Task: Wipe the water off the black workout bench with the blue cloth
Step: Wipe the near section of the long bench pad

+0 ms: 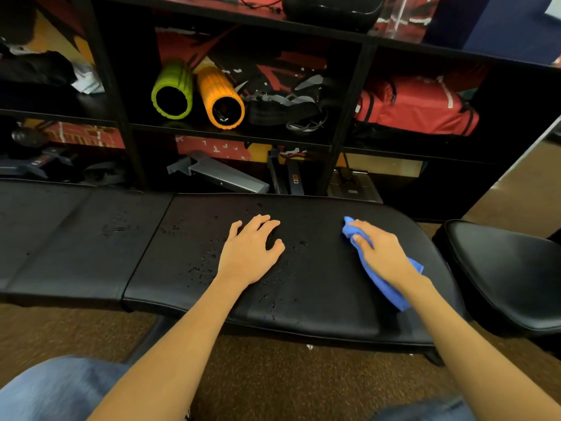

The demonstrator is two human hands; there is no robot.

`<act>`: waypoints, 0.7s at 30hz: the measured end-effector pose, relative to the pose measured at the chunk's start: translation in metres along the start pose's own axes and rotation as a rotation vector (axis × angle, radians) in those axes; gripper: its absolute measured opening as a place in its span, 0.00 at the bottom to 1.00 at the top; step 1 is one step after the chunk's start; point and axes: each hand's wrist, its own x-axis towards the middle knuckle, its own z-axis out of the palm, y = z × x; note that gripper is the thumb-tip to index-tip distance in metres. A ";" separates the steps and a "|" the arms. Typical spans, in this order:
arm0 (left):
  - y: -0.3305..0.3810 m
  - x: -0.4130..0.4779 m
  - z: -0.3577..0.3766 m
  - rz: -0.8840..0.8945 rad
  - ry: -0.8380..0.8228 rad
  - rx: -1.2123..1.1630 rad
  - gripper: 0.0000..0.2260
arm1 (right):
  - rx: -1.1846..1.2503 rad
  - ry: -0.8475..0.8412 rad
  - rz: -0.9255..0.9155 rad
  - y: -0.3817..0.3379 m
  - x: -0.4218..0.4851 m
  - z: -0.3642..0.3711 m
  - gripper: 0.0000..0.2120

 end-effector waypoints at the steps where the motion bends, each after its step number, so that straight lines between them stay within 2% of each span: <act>1: 0.000 0.000 0.000 0.000 0.003 0.002 0.21 | 0.007 0.022 0.038 -0.002 0.009 0.003 0.12; 4: -0.001 0.000 0.000 -0.003 -0.002 0.008 0.21 | 0.010 0.084 0.103 -0.020 0.026 0.018 0.10; 7: 0.000 0.000 0.000 -0.004 -0.009 0.013 0.21 | 0.030 0.021 0.106 -0.041 0.021 0.029 0.16; 10: 0.000 -0.002 -0.001 -0.011 -0.012 0.011 0.21 | 0.002 -0.071 -0.032 -0.051 0.000 0.036 0.19; 13: 0.000 -0.001 -0.001 -0.002 -0.007 0.011 0.21 | 0.024 -0.164 -0.248 -0.047 -0.032 0.034 0.18; 15: -0.001 -0.001 0.000 0.004 -0.007 0.011 0.21 | 0.049 -0.214 -0.318 -0.037 -0.048 0.023 0.18; 17: -0.001 -0.002 0.000 0.009 -0.013 0.001 0.21 | 0.071 -0.220 -0.328 -0.025 -0.054 0.009 0.17; 21: 0.000 -0.001 0.000 0.015 -0.008 0.002 0.21 | 0.059 -0.091 -0.208 -0.008 -0.036 -0.005 0.14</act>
